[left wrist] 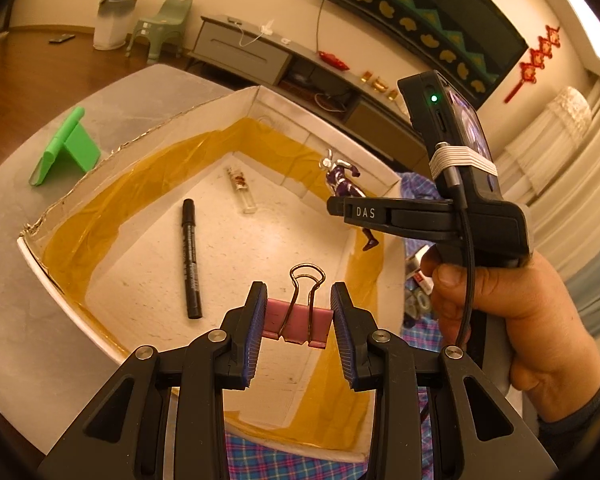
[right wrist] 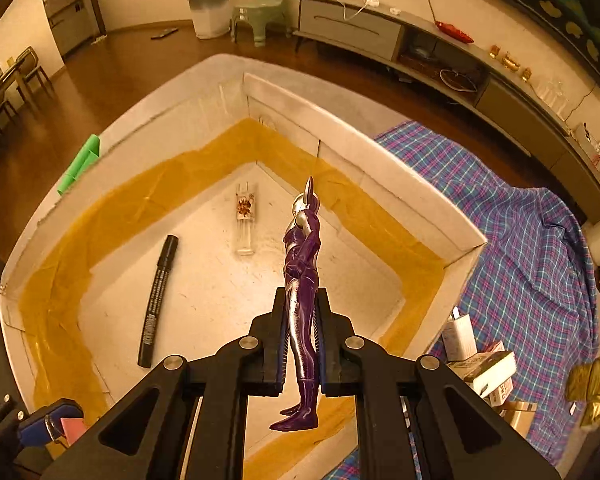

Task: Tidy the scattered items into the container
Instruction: 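Open both grippers to drop the figurine and binder clip into the box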

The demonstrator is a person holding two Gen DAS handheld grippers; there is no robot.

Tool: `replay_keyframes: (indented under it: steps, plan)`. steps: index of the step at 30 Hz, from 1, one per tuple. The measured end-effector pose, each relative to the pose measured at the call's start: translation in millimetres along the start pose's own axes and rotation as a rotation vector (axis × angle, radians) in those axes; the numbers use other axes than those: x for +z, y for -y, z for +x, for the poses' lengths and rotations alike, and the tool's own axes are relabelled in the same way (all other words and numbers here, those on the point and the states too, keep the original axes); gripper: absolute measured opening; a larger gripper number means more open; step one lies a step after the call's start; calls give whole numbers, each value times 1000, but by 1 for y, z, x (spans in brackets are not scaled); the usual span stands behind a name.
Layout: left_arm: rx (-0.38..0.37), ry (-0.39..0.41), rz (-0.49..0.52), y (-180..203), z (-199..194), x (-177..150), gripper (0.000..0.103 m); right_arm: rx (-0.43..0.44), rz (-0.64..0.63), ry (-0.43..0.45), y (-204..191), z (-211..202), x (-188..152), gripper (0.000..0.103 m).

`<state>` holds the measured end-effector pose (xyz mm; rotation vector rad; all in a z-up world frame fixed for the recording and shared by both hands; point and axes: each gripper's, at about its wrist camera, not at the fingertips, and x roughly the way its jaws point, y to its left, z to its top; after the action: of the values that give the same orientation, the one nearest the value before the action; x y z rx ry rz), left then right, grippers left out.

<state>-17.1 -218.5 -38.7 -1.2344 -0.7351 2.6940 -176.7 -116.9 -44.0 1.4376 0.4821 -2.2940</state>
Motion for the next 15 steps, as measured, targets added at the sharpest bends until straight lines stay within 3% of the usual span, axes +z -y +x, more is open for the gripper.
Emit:
replay_keyframes:
  steps: [5,15]
  plan:
    - [-5,-25,-11,-4,7,2,35,2,12,-22,4,9,0,13]
    - [-16,-44,-12,-3,11,4,39,21,52,0,14,4,0,22]
